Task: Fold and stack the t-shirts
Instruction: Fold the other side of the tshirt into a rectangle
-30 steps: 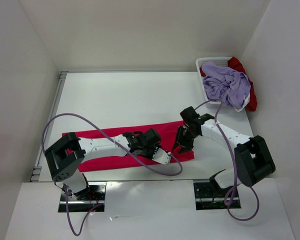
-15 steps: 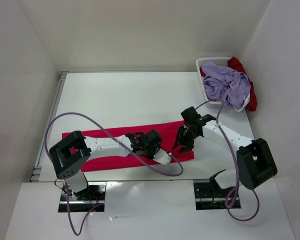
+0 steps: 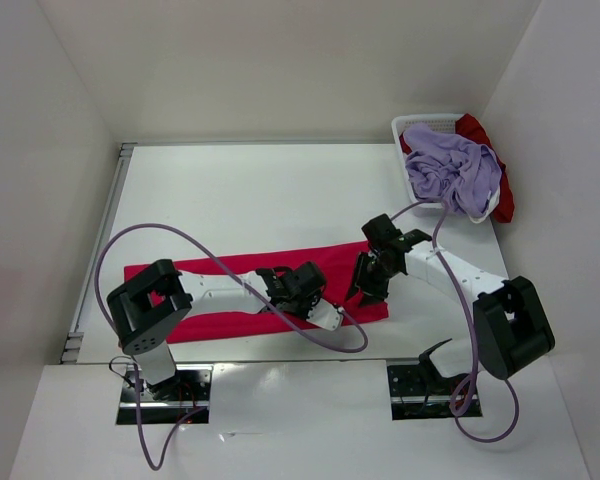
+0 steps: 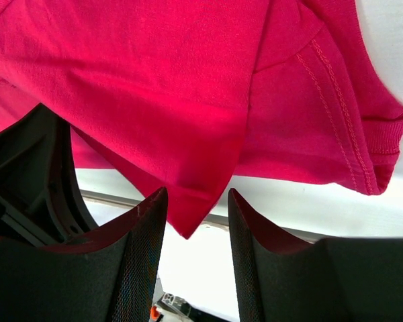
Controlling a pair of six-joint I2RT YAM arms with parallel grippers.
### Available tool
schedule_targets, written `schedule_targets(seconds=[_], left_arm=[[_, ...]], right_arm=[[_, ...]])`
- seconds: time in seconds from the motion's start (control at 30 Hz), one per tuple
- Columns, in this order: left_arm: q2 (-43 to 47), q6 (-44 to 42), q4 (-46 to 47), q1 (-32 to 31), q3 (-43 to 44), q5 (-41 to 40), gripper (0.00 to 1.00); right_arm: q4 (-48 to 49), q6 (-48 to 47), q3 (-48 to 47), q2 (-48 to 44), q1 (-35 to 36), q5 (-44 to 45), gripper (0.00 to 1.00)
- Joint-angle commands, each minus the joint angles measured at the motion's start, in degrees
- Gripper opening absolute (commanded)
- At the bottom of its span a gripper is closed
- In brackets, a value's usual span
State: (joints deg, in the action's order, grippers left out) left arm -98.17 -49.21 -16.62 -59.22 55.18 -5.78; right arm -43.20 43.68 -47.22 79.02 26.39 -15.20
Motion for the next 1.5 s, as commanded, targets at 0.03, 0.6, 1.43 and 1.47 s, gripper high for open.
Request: schedule_targets(seconds=[0.03,0.6,1.43,1.47], left_arm=[[-0.88,1.48,-0.95,0.07,0.98,0.6,0.07],[5.18,10.1,-19.24,0.07,8.72,11.49,0.0],[-7.56,18.19,-22.05,14.66,24.26,16.5,0.0],[-8.69,18.79,-22.05,15.27,24.88,16.5,0.0]], right_arm=[[1.45,0.62,0.55,-1.68,0.5,0.7,0.45],[0.31,0.62,1.08,-3.44,0.5,-0.88,0.0],[5.31,-5.62,-9.38,11.94,-7.31,0.44,0.0],[5.32,-5.62,-9.99,12.55,-7.93,0.44,0.0]])
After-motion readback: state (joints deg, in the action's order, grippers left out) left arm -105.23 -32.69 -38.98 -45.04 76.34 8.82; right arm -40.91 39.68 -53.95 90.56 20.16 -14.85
